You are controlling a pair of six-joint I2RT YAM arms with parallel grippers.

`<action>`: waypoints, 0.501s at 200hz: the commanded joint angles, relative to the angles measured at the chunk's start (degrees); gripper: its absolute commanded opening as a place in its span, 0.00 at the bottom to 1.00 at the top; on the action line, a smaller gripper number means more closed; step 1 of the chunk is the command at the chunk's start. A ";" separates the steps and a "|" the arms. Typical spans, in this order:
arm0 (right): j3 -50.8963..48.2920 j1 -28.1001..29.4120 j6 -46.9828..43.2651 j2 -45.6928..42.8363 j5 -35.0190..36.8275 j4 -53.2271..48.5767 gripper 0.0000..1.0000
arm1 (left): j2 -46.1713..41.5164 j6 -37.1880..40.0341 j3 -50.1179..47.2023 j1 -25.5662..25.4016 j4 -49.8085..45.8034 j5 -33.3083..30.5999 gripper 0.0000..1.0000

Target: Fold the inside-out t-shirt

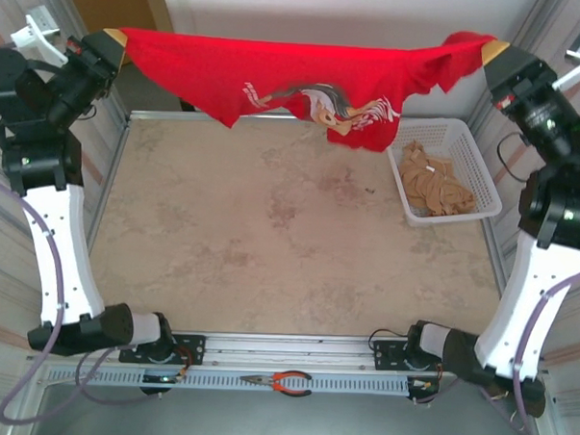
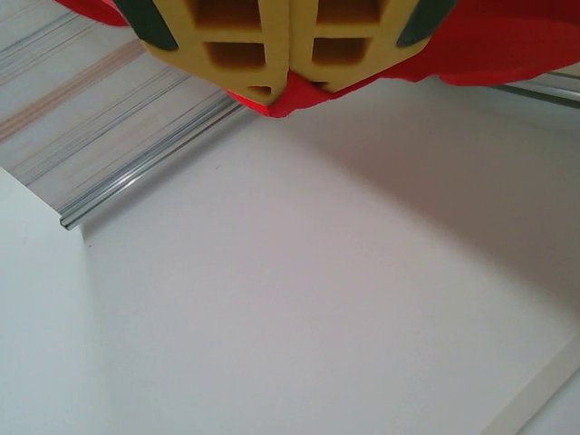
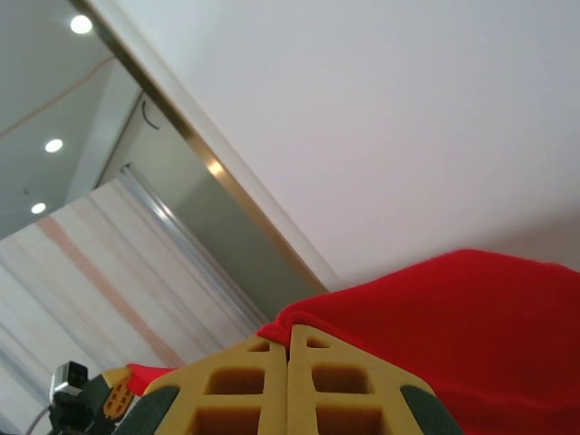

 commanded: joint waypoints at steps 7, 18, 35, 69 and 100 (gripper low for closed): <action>-10.29 -1.48 -0.04 -3.53 1.29 0.26 0.00 | -2.63 -0.07 -7.48 2.71 -0.58 -1.83 0.00; -11.82 -1.84 0.04 -5.88 1.28 0.35 0.00 | -4.60 -0.65 -9.69 3.57 0.23 -1.44 0.00; -9.83 -2.46 0.48 -7.50 0.88 -0.42 0.00 | -6.99 -0.56 -10.02 3.82 -0.33 -1.42 0.00; 1.05 -2.97 0.19 -6.42 2.16 -3.52 0.00 | -7.41 -0.98 -5.09 3.81 -1.81 -1.59 0.00; 4.42 -3.01 -0.20 -3.05 1.53 -4.90 0.00 | -4.36 0.36 -3.85 2.93 -2.94 -1.16 0.00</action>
